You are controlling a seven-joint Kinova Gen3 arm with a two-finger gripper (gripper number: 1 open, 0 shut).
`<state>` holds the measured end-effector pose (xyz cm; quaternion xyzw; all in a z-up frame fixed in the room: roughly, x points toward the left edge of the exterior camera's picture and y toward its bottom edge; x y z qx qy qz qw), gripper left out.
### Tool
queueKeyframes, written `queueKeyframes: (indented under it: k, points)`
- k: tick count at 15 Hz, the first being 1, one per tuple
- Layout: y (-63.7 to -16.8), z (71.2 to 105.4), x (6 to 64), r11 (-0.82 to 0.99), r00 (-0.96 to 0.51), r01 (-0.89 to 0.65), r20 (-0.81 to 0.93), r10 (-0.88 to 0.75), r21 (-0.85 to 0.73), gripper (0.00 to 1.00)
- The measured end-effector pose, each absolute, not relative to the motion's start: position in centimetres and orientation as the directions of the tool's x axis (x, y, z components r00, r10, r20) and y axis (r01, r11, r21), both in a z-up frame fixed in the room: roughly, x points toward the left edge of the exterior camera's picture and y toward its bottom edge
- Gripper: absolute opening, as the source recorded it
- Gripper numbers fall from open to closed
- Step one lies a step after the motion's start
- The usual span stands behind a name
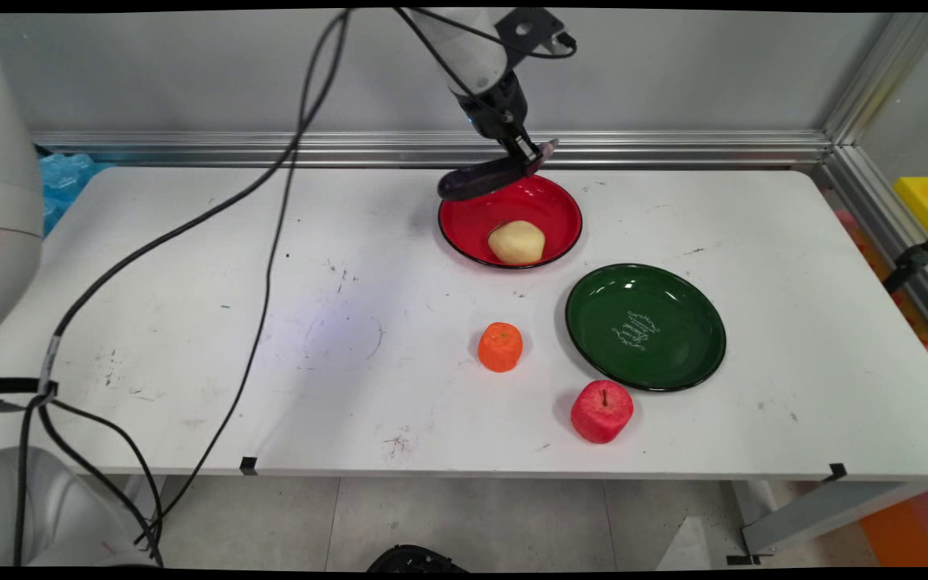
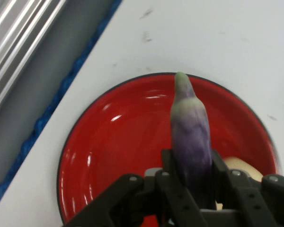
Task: Place the picked object on the table
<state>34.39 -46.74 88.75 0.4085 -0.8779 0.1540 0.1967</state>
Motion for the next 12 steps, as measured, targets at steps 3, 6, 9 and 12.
queueKeyframes:
  k: [3, 6, 9, 12]
  points:
    - [-43.9, 90.7, 35.0, 0.701, -0.665, -0.702, 0.467, -0.582, -0.127, 0.0]
    - [-39.6, 92.4, 35.6, 0.794, -0.747, -0.595, 0.45, -0.489, -0.126, 0.0]
    - [-35.7, 93.1, 36.1, 0.857, -0.804, -0.503, 0.428, -0.414, -0.116, 0.0]
    - [-32.5, 93.2, 36.3, 0.895, -0.839, -0.435, 0.408, -0.361, -0.103, 0.0]
